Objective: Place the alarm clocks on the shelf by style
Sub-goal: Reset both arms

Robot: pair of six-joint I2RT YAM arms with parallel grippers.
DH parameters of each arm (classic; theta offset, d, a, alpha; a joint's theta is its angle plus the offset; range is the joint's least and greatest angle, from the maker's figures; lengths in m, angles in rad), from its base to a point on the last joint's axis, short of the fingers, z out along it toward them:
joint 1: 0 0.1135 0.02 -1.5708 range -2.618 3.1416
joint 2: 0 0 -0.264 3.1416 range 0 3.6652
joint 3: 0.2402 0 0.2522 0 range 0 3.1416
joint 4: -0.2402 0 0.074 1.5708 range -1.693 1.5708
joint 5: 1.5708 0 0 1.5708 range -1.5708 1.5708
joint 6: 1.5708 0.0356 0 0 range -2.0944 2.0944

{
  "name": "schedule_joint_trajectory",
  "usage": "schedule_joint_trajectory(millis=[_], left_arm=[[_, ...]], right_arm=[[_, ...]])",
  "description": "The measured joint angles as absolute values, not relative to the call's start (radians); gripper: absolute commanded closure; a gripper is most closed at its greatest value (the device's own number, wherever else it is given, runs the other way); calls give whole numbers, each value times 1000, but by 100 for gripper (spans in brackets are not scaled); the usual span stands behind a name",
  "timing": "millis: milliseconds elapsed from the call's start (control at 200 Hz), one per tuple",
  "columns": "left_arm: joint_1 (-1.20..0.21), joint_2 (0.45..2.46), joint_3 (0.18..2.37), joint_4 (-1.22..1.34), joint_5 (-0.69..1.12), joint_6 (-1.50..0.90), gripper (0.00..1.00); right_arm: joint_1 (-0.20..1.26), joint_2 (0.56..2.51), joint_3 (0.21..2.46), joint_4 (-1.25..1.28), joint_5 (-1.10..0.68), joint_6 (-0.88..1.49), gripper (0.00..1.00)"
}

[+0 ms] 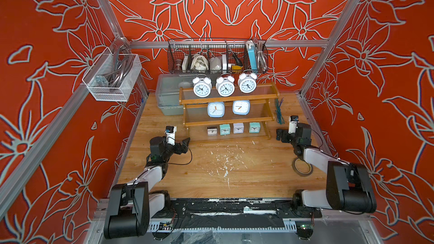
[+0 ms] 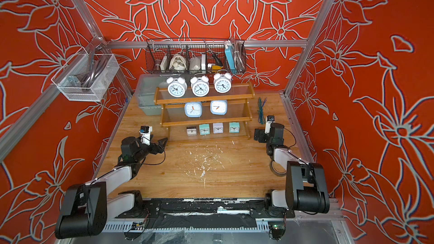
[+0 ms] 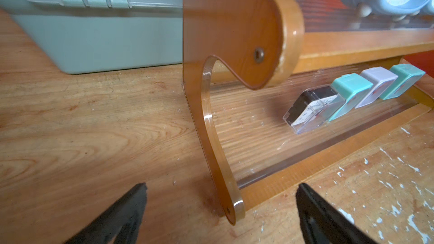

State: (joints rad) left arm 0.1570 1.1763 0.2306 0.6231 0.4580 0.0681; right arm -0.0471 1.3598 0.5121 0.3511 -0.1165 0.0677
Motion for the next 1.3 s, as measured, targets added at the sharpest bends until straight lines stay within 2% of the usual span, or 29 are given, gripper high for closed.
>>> schedule_joint_trajectory(millis=[390, 500, 741, 1296], left_arm=[[157, 1383, 189, 912, 396, 14, 2], [157, 1394, 189, 912, 377, 6, 2], [153, 1397, 249, 881, 324, -5, 2], [149, 1397, 261, 847, 291, -8, 2]], right_arm=[[31, 1319, 413, 512, -60, -12, 0], [31, 1353, 343, 644, -26, -18, 0], [31, 1409, 329, 731, 7, -19, 0], [31, 1409, 329, 764, 25, -20, 0]])
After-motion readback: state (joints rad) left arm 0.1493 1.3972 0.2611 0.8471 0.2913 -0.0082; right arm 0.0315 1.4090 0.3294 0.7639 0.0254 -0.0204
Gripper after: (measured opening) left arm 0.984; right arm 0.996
